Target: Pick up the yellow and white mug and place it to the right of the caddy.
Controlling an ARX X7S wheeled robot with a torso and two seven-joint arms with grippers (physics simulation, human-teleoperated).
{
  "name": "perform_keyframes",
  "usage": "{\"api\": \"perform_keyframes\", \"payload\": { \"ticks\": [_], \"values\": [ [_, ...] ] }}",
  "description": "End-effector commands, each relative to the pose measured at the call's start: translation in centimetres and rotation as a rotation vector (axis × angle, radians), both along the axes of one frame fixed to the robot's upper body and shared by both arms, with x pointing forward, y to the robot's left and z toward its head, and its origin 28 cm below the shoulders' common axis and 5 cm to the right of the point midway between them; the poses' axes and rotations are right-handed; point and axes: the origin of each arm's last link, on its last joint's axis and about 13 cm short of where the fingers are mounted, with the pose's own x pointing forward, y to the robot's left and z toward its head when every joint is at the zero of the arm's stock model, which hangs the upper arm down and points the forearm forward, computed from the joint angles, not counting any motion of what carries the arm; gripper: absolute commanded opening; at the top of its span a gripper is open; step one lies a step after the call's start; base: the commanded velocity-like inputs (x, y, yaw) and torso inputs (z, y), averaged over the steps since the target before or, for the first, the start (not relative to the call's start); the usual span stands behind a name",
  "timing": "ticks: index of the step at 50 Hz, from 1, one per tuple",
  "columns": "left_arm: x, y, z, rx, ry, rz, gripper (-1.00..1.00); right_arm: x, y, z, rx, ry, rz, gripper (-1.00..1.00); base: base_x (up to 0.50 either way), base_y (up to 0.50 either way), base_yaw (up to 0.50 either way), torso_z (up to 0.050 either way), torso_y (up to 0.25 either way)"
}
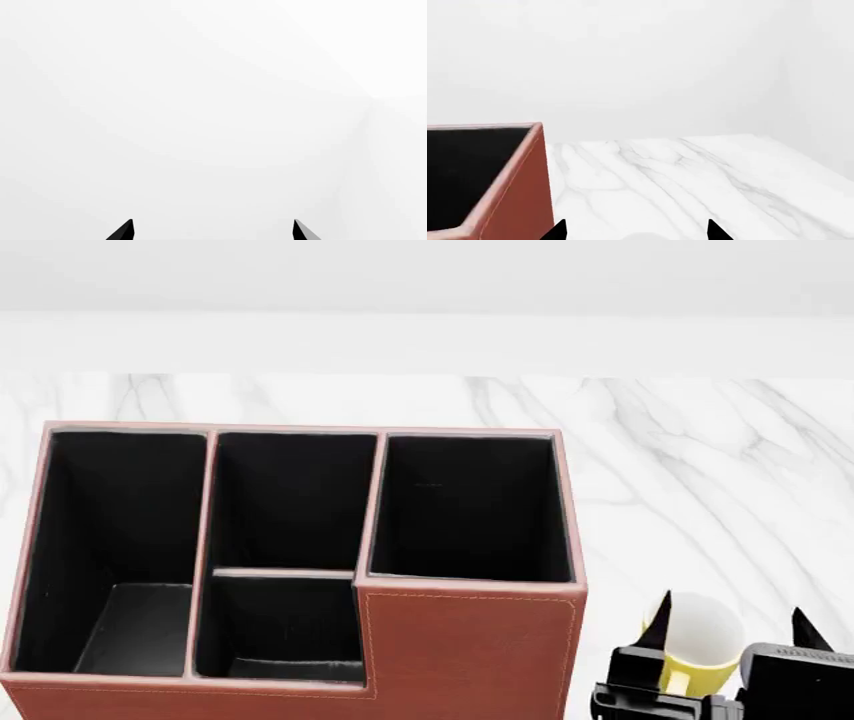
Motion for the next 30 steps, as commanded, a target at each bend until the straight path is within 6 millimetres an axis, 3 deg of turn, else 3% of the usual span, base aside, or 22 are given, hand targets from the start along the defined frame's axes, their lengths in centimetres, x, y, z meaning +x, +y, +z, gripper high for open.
{"api": "perform_keyframes", "payload": {
  "ticks": [1,20,30],
  "values": [
    [0.1,0.0,0.0,0.001,0.001,-0.002,1.0,-2.6,1.1,4.4,-0.069,-0.152,0.031,1.0,0.0,0.0,0.0,0.0,0.0],
    [0.2,-0.1,0.0,0.003,0.002,-0.006,1.0,-6.9,3.1,9.6,-0.14,-0.362,0.11,1.0,0.0,0.0,0.0,0.0,0.0],
    [0.1,0.0,0.0,0.001,0.002,-0.004,1.0,-7.8,4.5,10.3,-0.196,-0.408,0.186,1.0,0.0,0.0,0.0,0.0,0.0]
  ]
}}
